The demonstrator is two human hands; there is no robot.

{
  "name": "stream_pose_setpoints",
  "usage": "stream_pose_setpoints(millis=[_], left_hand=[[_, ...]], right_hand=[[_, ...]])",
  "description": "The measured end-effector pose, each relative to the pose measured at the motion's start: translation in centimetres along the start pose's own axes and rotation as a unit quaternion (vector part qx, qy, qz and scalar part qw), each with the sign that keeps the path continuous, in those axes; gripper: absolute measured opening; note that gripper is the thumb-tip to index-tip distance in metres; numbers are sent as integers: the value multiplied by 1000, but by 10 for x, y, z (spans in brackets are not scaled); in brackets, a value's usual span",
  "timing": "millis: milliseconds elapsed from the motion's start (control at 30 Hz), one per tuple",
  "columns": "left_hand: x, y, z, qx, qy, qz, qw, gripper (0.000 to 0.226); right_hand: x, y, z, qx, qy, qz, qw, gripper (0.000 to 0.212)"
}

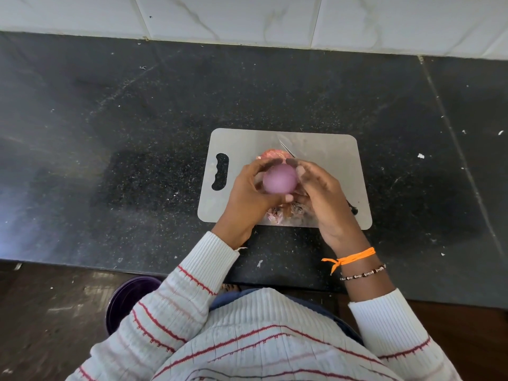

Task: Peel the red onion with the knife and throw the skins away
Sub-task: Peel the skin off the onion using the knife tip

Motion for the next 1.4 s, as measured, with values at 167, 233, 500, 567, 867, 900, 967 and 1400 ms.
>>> stream_pose_setpoints(millis=[167, 233, 500, 567, 867, 900, 967, 1400], left_hand=[[-14, -1, 2, -7, -44, -54, 998, 58], [-15, -2, 4, 0, -16, -44, 999, 51], [-11, -12, 11, -38, 91, -20, 995, 12], [-8, -15, 14, -62, 83, -11, 995, 9], [-3, -5, -2, 15, 79, 76, 994, 11], [-4, -4, -3, 22, 79, 73, 994, 11], [-5, -5, -2, 16, 99, 74, 992, 15], [4, -7, 5, -33, 163, 121, 978, 10]], right_hand=[[-5, 1, 0, 46, -84, -39, 995, 32], [-4, 1, 0, 61, -107, -44, 991, 38], [1, 3, -2, 103, -171, -62, 978, 49], [-1, 3, -2, 111, -193, -68, 973, 53], [2, 4, 4, 100, -142, -28, 984, 57], [2, 4, 5, 90, -133, -26, 987, 57], [5, 4, 6, 80, -104, -19, 991, 55], [8, 10, 3, 104, -111, -23, 988, 52]])
Point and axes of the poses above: each hand's wrist, its own y-axis away from the middle knuckle, its own z-axis out of the back of the hand, x = y × z, the point moved 8 cm from there along -y, towards the middle knuckle, and after that the axes turned 11 degrees about -x, right-handed, at the moved point
